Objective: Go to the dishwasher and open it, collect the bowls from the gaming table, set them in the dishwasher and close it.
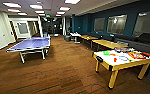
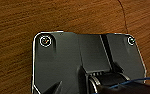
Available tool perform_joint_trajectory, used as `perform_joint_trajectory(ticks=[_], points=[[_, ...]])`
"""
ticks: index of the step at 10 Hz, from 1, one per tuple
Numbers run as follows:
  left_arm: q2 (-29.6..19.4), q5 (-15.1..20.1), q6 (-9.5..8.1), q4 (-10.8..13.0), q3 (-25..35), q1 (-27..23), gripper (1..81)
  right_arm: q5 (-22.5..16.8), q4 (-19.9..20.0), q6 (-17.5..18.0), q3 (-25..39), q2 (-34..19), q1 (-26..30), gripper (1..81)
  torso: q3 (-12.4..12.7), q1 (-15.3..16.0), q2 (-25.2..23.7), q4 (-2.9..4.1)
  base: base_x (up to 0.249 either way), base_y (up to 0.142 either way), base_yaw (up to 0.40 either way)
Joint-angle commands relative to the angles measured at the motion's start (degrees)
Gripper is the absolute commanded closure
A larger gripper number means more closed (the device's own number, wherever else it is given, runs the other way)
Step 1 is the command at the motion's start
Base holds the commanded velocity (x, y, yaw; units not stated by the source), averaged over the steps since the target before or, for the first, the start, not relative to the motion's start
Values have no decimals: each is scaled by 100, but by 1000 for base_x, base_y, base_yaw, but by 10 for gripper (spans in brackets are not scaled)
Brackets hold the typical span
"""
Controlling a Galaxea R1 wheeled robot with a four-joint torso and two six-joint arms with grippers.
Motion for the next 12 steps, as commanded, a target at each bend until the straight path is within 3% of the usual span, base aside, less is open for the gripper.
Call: perform_joint_trajectory(ticks=[1,8,12], points=[[-40,249,7,-28,20,-313,10,-253,-80,-12,73,-54,298,10,0,0,0,0,227,0,0],[-22,249,7,-19,20,-313,10,-244,-80,-12,11,-18,281,10,0,-2,0,0,223,0,0],[-22,249,7,-28,20,-313,10,-253,-80,-12,2,-10,307,10,-2,5,2,0,147,0,0]])
